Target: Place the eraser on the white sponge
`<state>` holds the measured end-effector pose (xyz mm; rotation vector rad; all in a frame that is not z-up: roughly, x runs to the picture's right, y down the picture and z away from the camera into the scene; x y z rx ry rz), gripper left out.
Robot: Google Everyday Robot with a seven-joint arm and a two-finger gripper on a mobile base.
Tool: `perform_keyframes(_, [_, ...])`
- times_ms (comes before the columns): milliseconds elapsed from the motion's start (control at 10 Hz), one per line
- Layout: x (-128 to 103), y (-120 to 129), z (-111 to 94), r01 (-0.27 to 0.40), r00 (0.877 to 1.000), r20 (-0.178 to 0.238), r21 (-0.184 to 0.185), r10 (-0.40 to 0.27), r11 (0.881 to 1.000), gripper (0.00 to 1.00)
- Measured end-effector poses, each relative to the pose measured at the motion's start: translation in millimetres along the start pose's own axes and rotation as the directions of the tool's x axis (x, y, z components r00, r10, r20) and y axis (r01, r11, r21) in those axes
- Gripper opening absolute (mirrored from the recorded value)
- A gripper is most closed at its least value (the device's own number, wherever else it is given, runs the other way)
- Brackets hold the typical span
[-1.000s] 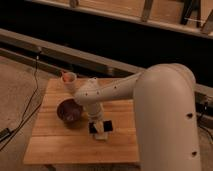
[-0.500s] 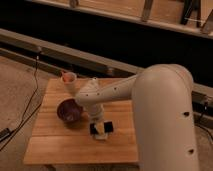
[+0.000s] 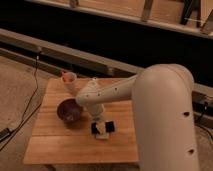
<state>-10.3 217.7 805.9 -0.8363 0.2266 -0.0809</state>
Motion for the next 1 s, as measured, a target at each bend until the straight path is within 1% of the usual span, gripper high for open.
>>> perform_keyframes(200, [1.7,-0.5,-1.0,-0.004,1.0,-0.004,0.004,0.004,1.0,0.75])
perform_keyframes(300, [2.1,-0.6,-1.7,-0.005,1.0,-0.005,0.006,0.005,1.0,0.79])
perform_keyframes(1000, [6.4,1.1,-4.4,-0.011,1.0,-0.005,0.009,0.011,1.0,0.8])
